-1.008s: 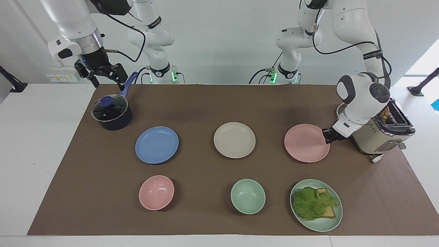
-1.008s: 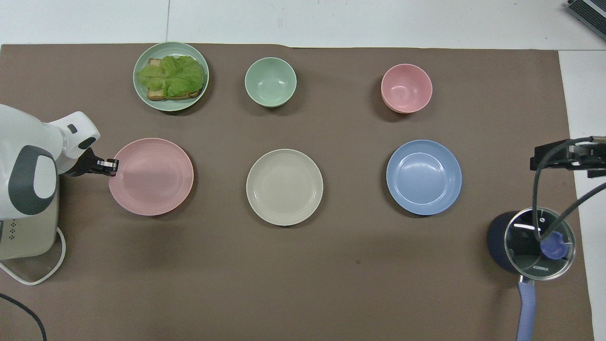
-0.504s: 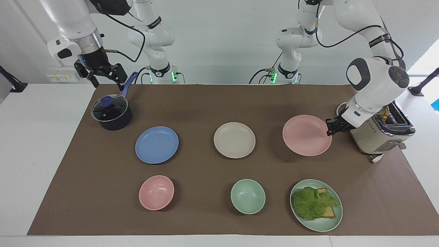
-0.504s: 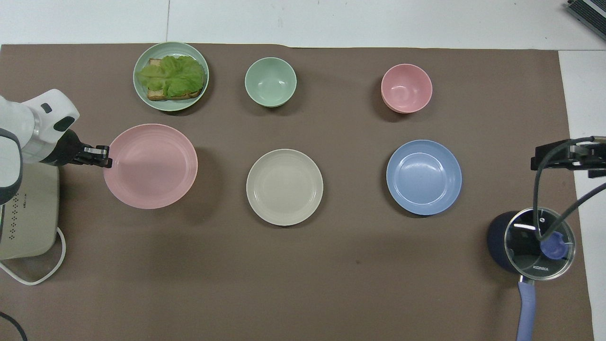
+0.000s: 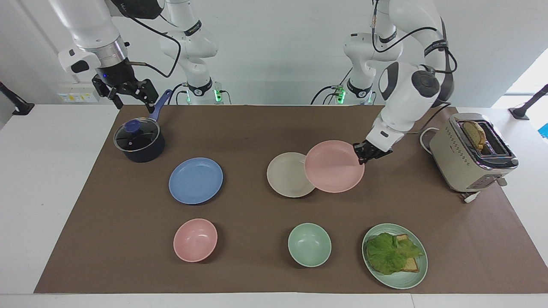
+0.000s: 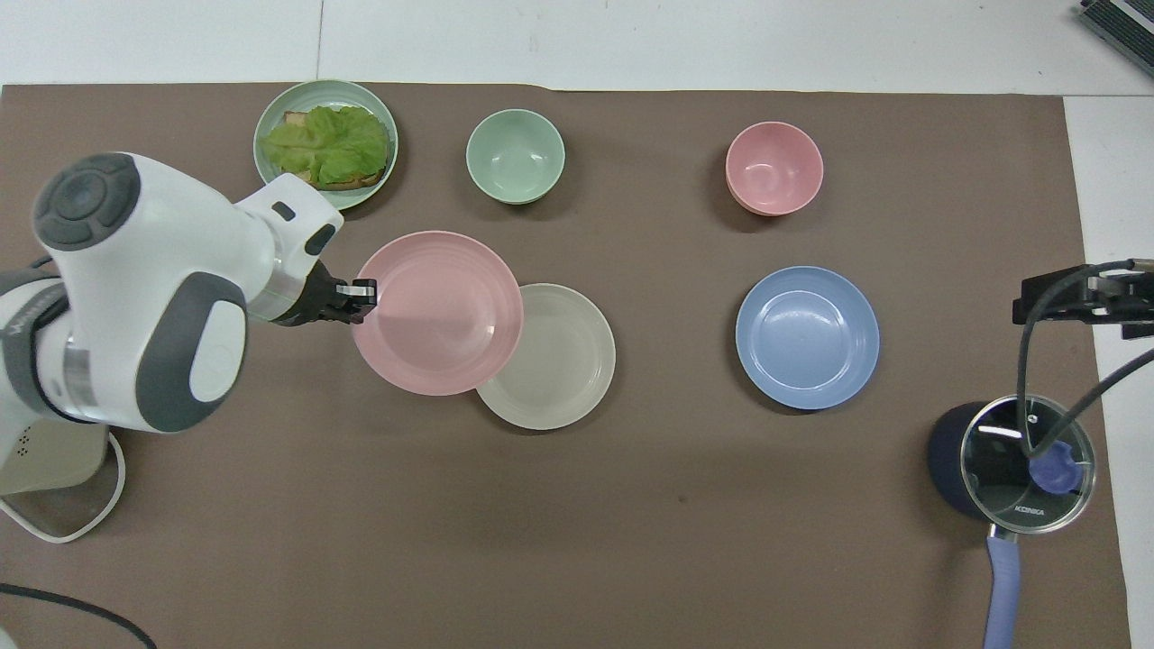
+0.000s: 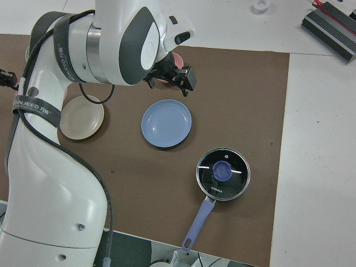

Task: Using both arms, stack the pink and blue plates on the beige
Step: 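Grip the pink plate rim and slide it onto the beige plate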

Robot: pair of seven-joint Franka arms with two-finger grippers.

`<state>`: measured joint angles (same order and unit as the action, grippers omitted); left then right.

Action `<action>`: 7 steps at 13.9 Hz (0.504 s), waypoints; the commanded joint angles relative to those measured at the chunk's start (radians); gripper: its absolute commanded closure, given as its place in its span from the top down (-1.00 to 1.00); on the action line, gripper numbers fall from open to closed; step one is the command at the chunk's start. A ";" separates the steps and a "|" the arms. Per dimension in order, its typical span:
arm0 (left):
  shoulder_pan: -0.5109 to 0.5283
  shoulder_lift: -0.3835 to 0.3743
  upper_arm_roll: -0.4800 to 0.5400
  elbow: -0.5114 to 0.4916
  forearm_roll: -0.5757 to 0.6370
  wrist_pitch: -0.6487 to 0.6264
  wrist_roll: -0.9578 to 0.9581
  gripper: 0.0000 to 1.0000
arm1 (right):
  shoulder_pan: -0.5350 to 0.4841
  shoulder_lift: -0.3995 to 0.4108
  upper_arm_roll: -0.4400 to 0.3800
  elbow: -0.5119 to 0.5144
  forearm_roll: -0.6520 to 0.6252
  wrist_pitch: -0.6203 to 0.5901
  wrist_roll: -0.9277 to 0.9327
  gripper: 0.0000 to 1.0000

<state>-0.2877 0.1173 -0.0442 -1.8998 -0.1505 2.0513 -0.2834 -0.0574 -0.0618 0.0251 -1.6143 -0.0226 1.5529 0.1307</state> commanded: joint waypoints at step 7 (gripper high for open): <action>-0.182 0.007 0.020 -0.235 -0.011 0.326 -0.095 -1.00 | -0.009 -0.021 0.001 -0.026 0.000 0.013 -0.002 1.00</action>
<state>-0.4431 0.1451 -0.0440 -2.0819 -0.1506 2.3247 -0.3704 -0.0581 -0.0618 0.0246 -1.6143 -0.0226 1.5529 0.1307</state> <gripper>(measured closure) 0.956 0.000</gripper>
